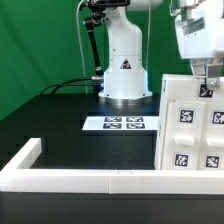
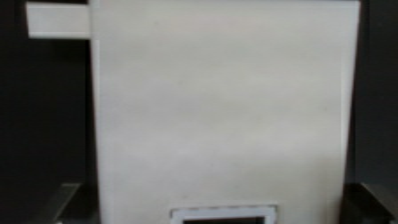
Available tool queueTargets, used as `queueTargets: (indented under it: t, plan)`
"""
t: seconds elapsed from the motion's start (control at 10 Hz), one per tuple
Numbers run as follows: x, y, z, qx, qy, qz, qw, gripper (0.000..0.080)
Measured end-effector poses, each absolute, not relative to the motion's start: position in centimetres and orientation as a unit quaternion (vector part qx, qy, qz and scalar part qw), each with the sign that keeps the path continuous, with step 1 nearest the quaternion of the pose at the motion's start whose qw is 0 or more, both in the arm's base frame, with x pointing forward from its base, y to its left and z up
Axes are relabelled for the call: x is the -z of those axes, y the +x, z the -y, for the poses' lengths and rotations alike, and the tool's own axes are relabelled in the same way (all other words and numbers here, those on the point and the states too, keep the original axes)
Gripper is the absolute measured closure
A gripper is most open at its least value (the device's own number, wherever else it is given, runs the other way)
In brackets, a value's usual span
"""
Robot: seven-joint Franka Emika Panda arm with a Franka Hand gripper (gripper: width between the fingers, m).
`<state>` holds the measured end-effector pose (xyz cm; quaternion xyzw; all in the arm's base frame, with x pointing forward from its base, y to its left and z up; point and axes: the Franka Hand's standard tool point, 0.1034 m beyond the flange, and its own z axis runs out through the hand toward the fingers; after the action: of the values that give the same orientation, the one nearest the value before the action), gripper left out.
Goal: Assemble cabinet
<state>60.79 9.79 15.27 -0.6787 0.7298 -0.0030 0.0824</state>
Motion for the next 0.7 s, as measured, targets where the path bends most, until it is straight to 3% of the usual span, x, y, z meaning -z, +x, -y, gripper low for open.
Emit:
queueTargets:
  t: [0.7]
  plan:
    - [-15.59,61.07,-9.62,-0.036,-0.536,-0.837,0.105,0.0239]
